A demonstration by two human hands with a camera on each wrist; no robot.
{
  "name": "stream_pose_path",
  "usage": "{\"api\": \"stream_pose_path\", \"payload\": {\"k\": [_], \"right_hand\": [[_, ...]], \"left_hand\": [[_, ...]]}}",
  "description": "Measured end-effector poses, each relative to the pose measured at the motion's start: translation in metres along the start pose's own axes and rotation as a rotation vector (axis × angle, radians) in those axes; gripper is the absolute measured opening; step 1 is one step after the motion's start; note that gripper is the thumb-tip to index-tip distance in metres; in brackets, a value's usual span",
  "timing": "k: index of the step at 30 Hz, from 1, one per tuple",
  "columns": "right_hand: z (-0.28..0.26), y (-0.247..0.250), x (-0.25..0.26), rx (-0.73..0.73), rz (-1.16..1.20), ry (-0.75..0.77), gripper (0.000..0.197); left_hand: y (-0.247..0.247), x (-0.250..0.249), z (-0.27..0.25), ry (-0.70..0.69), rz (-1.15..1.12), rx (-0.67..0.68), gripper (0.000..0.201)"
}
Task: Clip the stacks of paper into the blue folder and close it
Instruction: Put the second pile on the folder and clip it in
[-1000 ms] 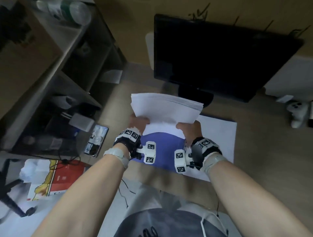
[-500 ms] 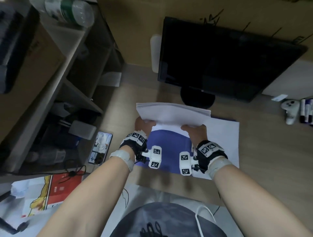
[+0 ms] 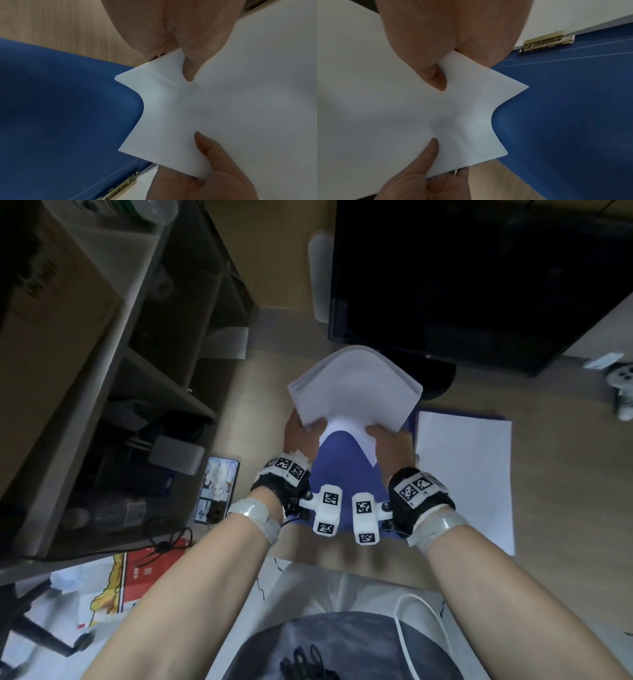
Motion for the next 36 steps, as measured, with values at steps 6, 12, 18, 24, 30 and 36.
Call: {"api": "stream_pose_path", "payload": {"k": [6,12,18,24,30,36], "right_hand": [[-0.001,0.001,-0.022,-0.034,-0.070,-0.049,0.024],[-0.006,0.002,-0.035,-0.020,-0.067,-0.058,0.033],[0.000,0.006,-0.046,-0.016,-0.188,-0.063,0.034],[0.001,0.022,-0.089,0.161,-0.485,-0.309,0.055],[0.004,0.032,-0.124,0.172,-0.504,-0.361,0.030],[0.017,0.043,-0.154,0.212,-0.529,-0.411,0.051]], "left_hand": [[0.001,0.029,0.010,0.126,-0.027,0.038,0.025],[0.007,0.040,0.003,0.229,-0.044,0.057,0.021],[0.019,0.031,0.004,0.170,0.056,0.112,0.037],[0.026,0.076,0.006,0.342,0.313,0.213,0.046],[0.021,0.114,0.008,0.504,0.552,0.217,0.057],[0.017,0.177,0.044,0.659,0.592,0.236,0.099]]}}
Point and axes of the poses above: each hand's wrist, its own z-axis towards the middle knuckle, its own y-axis out of the back of the hand, x = y × z, the point moved 2 cm from there along z, towards the middle knuckle, and after that the axes turned 8 degrees about y, right-handed, at the moved point
